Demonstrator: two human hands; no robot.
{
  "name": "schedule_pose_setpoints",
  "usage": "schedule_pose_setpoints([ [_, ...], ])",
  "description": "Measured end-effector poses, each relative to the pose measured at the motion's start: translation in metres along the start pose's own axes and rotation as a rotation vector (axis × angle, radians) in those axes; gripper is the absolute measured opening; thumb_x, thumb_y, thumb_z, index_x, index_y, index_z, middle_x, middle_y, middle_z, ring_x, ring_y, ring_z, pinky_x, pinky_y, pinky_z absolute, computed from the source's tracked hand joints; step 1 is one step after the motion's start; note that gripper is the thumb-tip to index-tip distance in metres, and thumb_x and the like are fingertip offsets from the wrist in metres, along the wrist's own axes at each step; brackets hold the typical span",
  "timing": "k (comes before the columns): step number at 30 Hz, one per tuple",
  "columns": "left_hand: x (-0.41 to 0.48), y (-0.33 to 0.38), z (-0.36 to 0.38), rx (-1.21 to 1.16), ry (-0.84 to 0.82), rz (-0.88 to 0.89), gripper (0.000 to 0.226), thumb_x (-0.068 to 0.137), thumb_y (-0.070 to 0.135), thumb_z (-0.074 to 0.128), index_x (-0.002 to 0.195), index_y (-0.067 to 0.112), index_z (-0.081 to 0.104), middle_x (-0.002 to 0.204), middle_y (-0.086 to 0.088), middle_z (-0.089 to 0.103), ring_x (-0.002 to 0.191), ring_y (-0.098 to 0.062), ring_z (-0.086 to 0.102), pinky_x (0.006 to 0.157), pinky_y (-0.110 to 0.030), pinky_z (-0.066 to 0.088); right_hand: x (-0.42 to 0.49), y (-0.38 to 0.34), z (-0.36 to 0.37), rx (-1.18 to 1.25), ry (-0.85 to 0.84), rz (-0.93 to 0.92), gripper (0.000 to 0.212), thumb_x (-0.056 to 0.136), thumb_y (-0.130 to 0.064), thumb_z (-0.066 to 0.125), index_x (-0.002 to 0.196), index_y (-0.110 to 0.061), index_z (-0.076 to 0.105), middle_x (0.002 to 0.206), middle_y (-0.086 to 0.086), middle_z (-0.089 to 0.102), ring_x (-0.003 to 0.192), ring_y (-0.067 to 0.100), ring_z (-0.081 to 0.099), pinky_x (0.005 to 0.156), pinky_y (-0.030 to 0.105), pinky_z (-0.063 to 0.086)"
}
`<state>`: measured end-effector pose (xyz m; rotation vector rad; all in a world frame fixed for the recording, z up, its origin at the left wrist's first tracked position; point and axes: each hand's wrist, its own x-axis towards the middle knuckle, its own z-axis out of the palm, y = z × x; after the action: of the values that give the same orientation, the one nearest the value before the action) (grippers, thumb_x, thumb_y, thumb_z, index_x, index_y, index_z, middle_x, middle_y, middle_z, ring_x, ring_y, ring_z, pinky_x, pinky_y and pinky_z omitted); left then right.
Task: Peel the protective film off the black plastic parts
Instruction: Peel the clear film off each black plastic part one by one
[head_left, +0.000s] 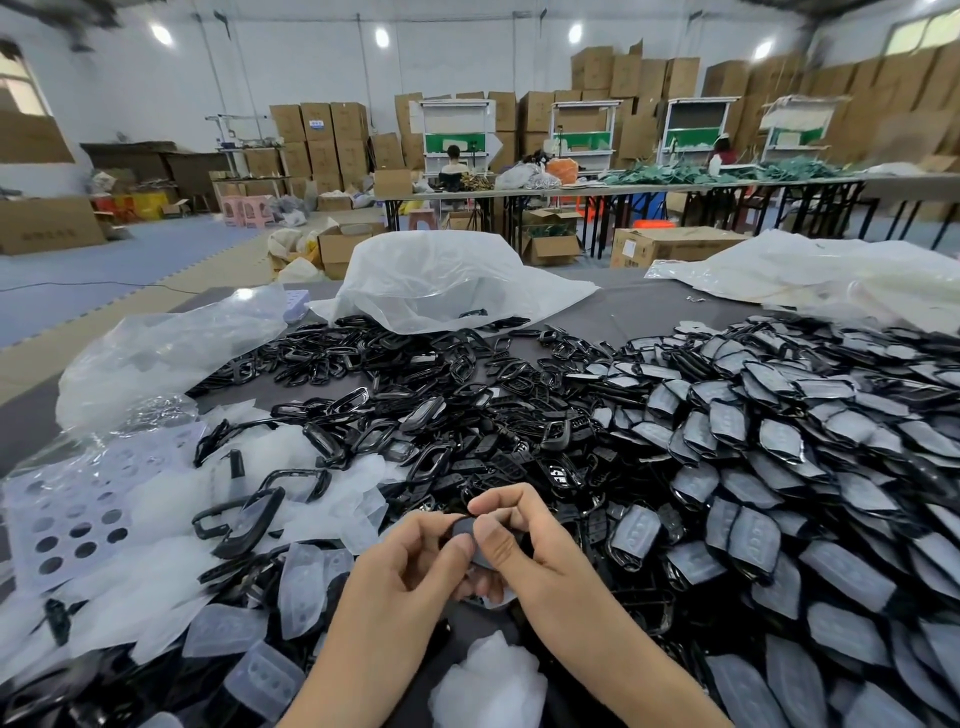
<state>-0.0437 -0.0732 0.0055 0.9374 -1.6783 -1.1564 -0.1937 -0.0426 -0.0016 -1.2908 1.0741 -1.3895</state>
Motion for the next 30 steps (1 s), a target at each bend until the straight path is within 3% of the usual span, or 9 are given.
schedule_pose_setpoints([
  [5,-0.0013,0.0033,-0.0003,-0.012,0.073,0.058,0.024,0.097,0.013,0.056,0.095,0.028,0.074,0.073,0.0,0.074,0.068,-0.005,0.07,0.065,-0.009,0.049,0.0013,-0.0014,-0.0007,0.102,0.036,-0.031,0.011,0.1,-0.011,0.057,0.11,-0.013,0.062,0.081,-0.003,0.071,0.071,0.012,0.066,0.068,0.022,0.053],
  [11,-0.0023,0.0046,0.0019,0.0,0.147,0.053,0.025,0.097,0.007,0.055,0.092,0.026,0.071,0.075,0.006,0.075,0.067,-0.001,0.069,0.063,-0.006,0.047,0.0057,-0.0006,0.0041,0.388,0.105,0.079,0.018,0.101,-0.003,0.052,0.106,-0.006,0.069,0.083,0.017,0.072,0.069,0.024,0.068,0.066,0.026,0.056],
  [16,-0.0045,0.0044,0.0032,0.025,0.138,0.091,0.024,0.097,0.005,0.056,0.094,0.023,0.07,0.076,0.005,0.074,0.067,-0.002,0.069,0.062,-0.006,0.048,0.0077,-0.0013,0.0073,0.417,0.149,0.131,0.011,0.097,0.0,0.057,0.099,-0.004,0.067,0.08,0.017,0.07,0.062,0.023,0.066,0.058,0.024,0.055],
  [22,-0.006,0.0009,0.0045,0.173,0.116,0.163,0.029,0.095,0.007,0.059,0.096,0.033,0.071,0.075,0.009,0.07,0.066,-0.002,0.064,0.06,-0.007,0.045,0.0081,0.0001,0.0049,0.373,0.147,0.176,0.007,0.092,0.001,0.065,0.092,-0.003,0.059,0.07,0.011,0.067,0.055,0.022,0.062,0.052,0.025,0.052],
  [27,-0.008,0.0028,0.007,0.297,0.075,0.246,0.027,0.096,0.029,0.049,0.111,0.04,0.068,0.095,0.018,0.069,0.09,-0.003,0.066,0.072,-0.007,0.045,0.0066,0.0004,0.0001,0.246,0.121,0.141,0.014,0.09,-0.002,0.07,0.08,-0.011,0.064,0.071,0.011,0.067,0.059,0.022,0.063,0.056,0.027,0.053],
  [30,-0.0088,0.0007,0.004,0.378,0.125,0.306,0.027,0.097,0.041,0.044,0.117,0.046,0.061,0.099,0.024,0.067,0.09,0.003,0.064,0.072,-0.006,0.045,0.0057,-0.0045,-0.002,0.163,0.171,0.11,0.018,0.087,-0.011,0.073,0.077,-0.013,0.057,0.07,0.01,0.066,0.057,0.019,0.062,0.056,0.024,0.051],
])
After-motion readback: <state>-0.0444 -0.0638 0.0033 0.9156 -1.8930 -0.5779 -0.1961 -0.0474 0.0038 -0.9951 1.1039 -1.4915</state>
